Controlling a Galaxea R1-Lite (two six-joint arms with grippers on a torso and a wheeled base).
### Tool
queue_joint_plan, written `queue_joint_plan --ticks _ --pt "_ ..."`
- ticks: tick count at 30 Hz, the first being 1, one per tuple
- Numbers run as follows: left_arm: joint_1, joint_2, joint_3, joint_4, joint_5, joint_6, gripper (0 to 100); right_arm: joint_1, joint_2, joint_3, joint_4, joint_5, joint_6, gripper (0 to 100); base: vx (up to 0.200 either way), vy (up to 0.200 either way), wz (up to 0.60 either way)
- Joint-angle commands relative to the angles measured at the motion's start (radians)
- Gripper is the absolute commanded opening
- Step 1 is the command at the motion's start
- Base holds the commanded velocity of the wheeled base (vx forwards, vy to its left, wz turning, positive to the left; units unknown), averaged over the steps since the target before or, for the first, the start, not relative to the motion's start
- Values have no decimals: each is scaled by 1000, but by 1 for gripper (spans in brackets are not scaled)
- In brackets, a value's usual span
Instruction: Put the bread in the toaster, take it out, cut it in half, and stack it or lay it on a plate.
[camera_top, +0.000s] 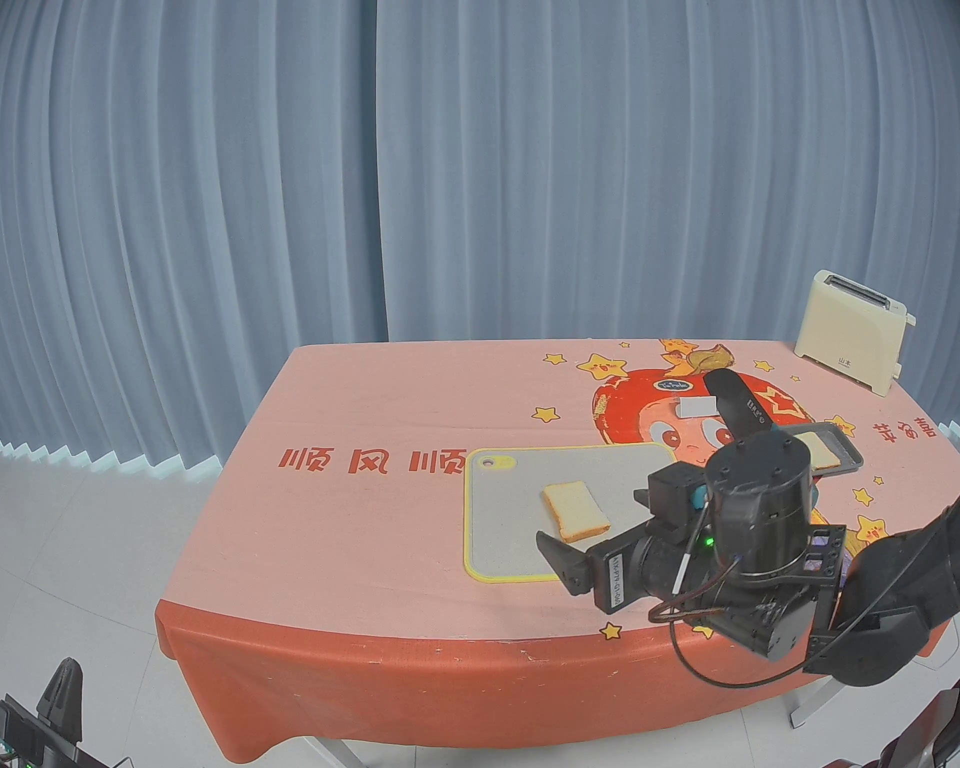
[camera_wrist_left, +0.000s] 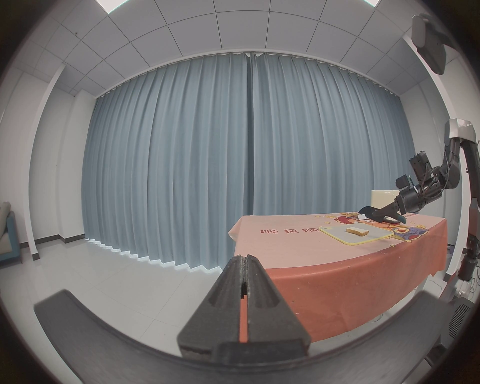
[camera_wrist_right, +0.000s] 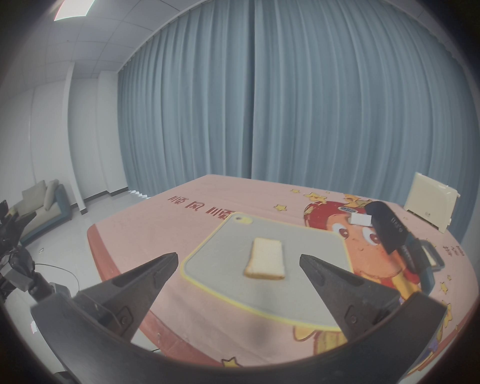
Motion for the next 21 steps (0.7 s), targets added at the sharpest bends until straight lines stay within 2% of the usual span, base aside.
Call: queue_joint_plan --ticks 1,6,15,21 --pt "0 -16 16 0 1 0 0 37 80 -25 4 9 19 100 0 0 0" --pt "0 -16 16 0 1 0 0 54 146 -93 13 12 17 100 0 0 0" --pt "0 -16 16 0 1 0 0 13 254 -375 229 12 20 100 0 0 0" --pt "0 -16 16 0 1 0 0 -26 287 -443 304 15 29 100 0 0 0"
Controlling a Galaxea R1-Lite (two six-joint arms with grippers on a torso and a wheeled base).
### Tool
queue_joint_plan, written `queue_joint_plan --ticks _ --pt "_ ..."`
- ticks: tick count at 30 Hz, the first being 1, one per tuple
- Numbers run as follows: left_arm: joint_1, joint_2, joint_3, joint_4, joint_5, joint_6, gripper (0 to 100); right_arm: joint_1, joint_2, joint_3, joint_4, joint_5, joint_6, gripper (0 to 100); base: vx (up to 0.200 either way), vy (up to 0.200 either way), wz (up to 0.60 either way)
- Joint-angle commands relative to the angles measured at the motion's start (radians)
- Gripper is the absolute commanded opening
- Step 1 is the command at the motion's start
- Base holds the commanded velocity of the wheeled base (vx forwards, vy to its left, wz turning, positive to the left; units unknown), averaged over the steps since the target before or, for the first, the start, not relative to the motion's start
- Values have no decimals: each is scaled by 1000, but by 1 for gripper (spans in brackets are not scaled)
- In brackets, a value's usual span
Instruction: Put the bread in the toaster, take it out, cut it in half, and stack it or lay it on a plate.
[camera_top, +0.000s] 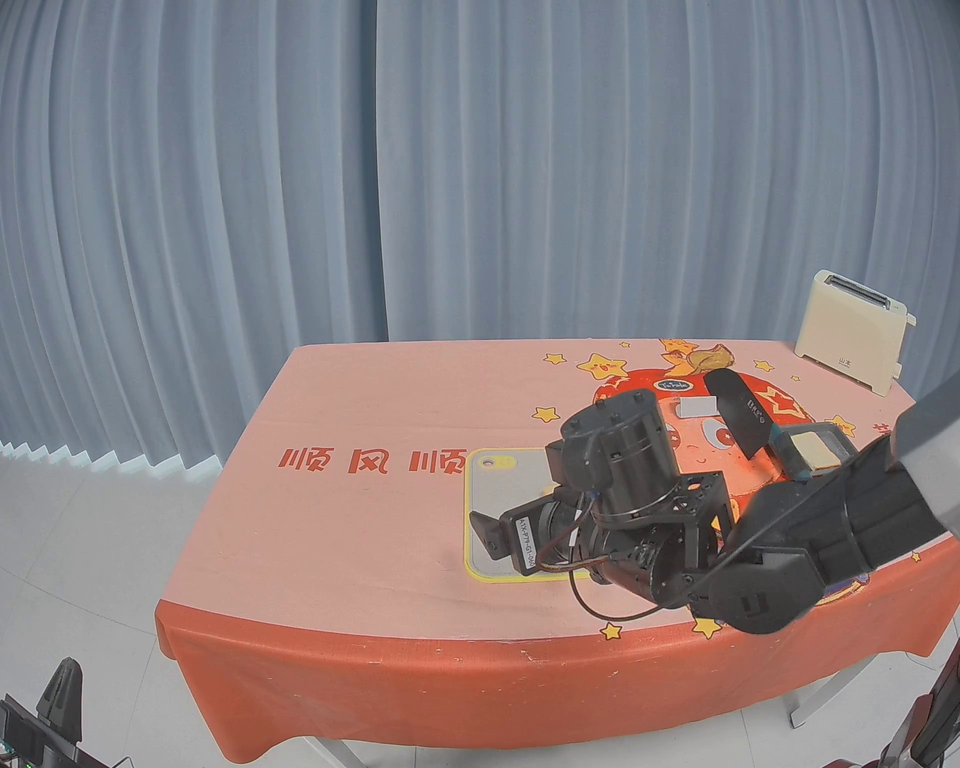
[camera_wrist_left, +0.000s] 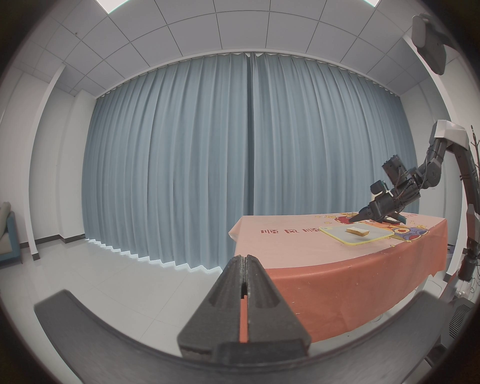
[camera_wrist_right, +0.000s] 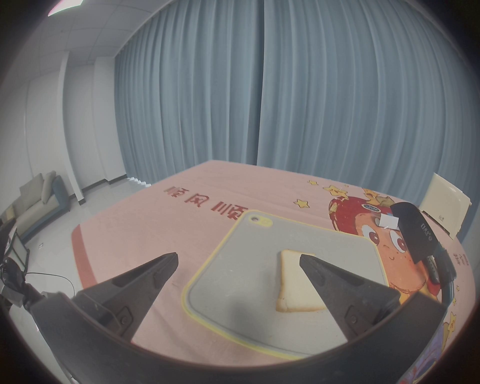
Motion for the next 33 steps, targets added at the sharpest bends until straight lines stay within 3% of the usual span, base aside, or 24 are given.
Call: queue_joint_plan --ticks 1,3,5,9,33 --pt "1 -16 16 0 0 -1 0 -31 60 -55 29 2 6 100 0 0 0" --pt "1 -16 16 0 0 -1 0 -34 60 -55 43 16 28 100 0 0 0" --pt "1 -16 16 0 0 -1 0 -37 55 -55 66 71 74 100 0 0 0" --pt "1 -16 16 0 0 -1 0 -50 58 -71 121 94 117 100 0 0 0" --pt "1 -16 16 0 0 -1 0 -54 103 -94 135 85 114 100 0 0 0"
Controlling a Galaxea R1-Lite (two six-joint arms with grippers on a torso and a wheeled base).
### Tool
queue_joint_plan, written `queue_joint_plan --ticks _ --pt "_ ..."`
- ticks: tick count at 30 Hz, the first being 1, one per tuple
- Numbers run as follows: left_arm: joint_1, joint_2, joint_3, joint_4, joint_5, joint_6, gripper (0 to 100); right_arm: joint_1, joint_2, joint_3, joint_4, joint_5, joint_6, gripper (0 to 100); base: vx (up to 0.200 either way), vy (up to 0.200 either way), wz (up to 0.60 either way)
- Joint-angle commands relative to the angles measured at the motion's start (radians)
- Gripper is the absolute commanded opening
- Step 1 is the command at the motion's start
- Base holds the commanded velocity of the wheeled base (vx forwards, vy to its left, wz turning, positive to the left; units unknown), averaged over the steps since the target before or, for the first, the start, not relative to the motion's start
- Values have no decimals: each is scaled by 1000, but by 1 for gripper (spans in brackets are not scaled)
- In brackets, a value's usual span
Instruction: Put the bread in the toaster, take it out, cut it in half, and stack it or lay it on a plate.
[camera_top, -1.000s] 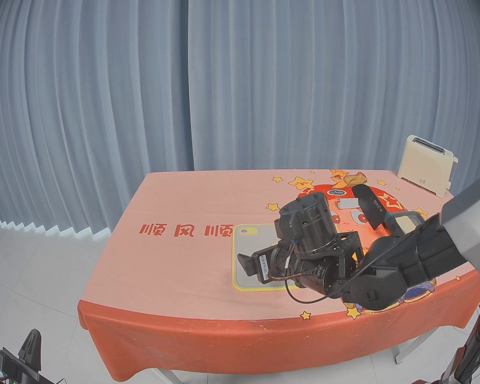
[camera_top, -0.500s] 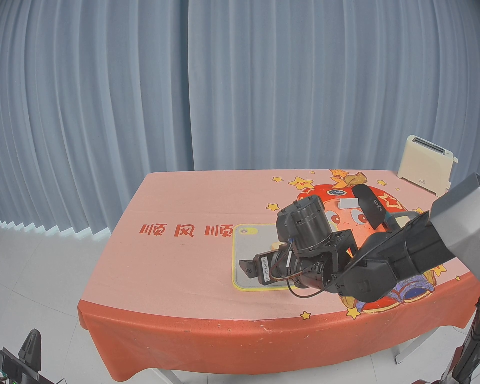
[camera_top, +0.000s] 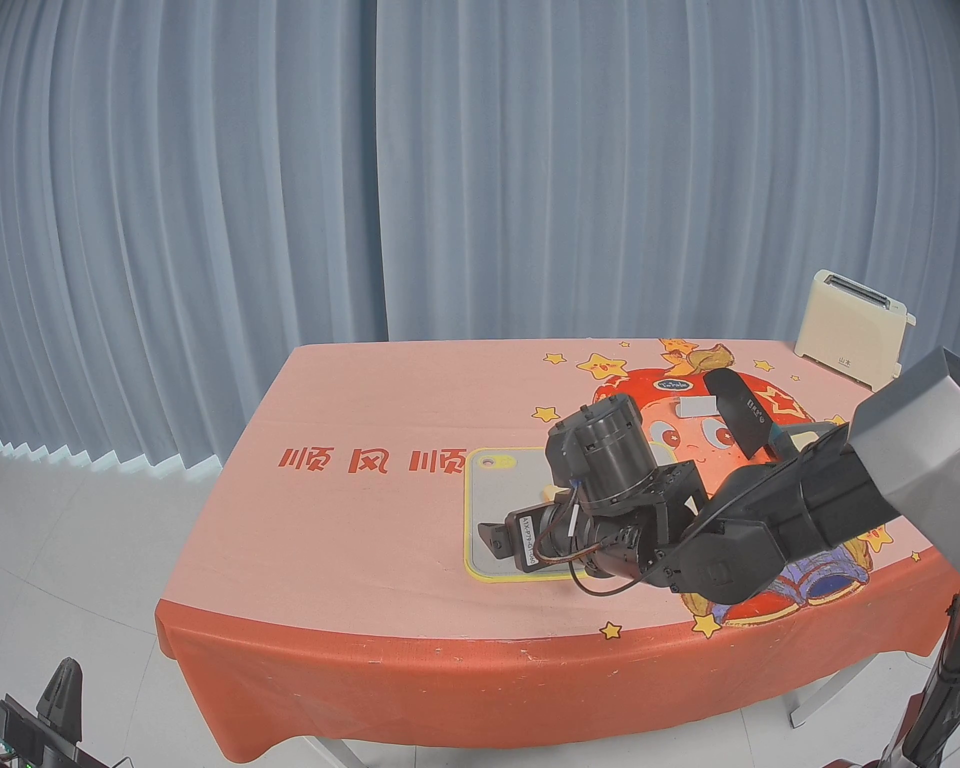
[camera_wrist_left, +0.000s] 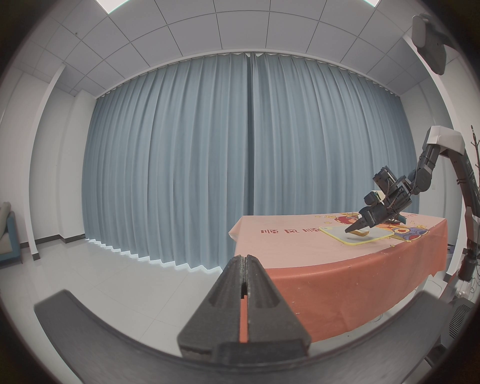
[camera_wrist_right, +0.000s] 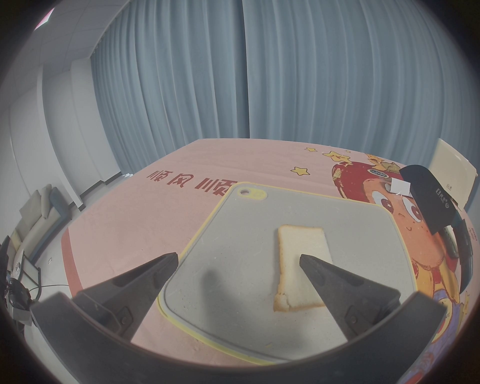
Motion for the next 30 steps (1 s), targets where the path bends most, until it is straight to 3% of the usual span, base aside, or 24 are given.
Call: queue_joint_plan --ticks 1,14,21,30 --pt "0 -16 16 0 0 -1 0 7 16 1 1 -2 -1 100 0 0 0" --pt "0 -16 16 0 0 -1 0 12 37 -3 1 -6 -1 100 0 0 0" --pt "0 -16 16 0 0 -1 0 18 40 -2 0 -40 -7 100 0 0 0" --pt "0 -16 16 0 0 -1 0 24 45 -3 0 -48 -9 100 0 0 0"
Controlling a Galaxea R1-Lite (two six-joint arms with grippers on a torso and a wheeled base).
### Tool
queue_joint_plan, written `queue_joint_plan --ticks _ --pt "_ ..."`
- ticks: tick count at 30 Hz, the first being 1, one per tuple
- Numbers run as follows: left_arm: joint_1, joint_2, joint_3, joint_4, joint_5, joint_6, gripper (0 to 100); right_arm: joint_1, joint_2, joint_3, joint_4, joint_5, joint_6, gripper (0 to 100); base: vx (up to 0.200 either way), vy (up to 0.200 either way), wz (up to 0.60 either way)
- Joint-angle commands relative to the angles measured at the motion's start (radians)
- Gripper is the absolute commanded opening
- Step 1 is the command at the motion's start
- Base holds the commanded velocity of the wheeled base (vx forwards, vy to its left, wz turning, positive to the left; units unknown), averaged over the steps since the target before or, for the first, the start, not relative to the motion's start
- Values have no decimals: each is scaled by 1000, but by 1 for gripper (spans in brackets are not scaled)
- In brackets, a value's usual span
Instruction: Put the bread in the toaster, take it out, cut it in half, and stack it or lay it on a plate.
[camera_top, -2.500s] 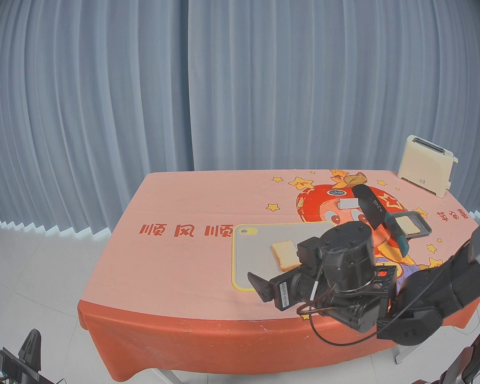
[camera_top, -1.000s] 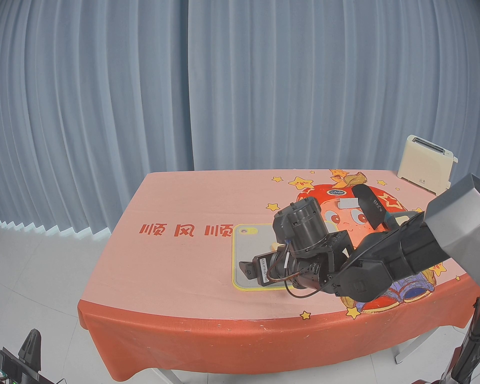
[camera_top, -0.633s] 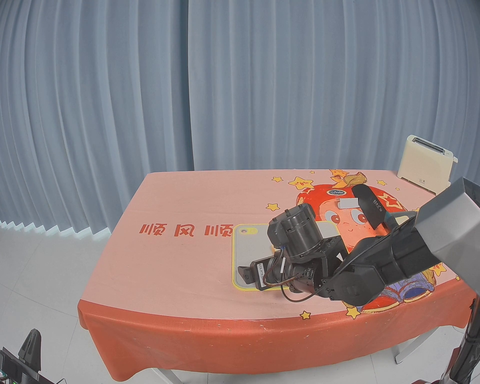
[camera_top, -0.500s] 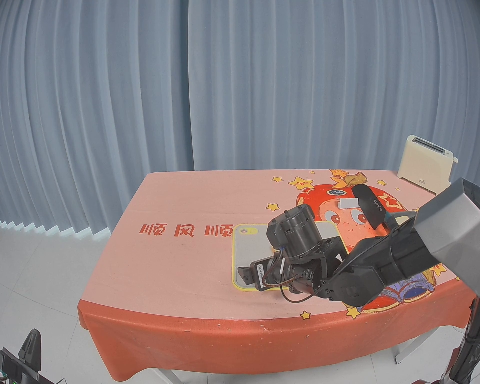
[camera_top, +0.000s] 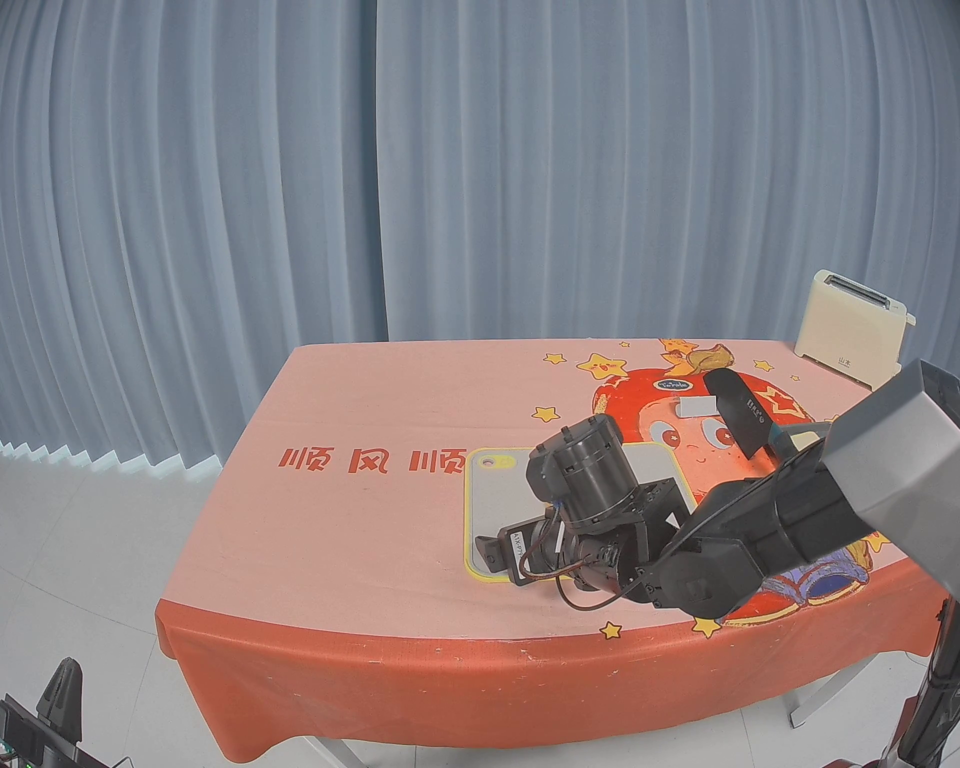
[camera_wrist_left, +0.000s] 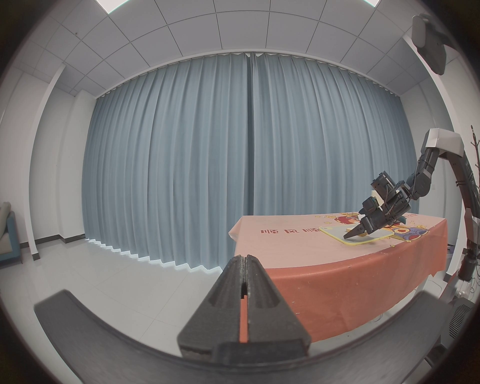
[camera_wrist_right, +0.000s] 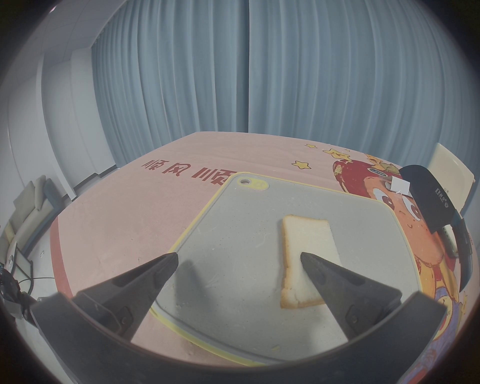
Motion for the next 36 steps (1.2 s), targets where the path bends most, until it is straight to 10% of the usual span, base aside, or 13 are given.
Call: queue_joint_plan --ticks 1,9,10,36 --pt "1 -16 16 0 0 0 0 4 4 -1 2 -3 1 100 0 0 0" --pt "1 -16 16 0 0 0 0 12 4 4 0 -15 1 100 0 0 0" --pt "1 -16 16 0 0 0 0 12 4 4 0 -15 1 0 0 0 0" --pt "1 -16 16 0 0 0 0 18 -88 18 -1 -41 -1 0 0 0 0"
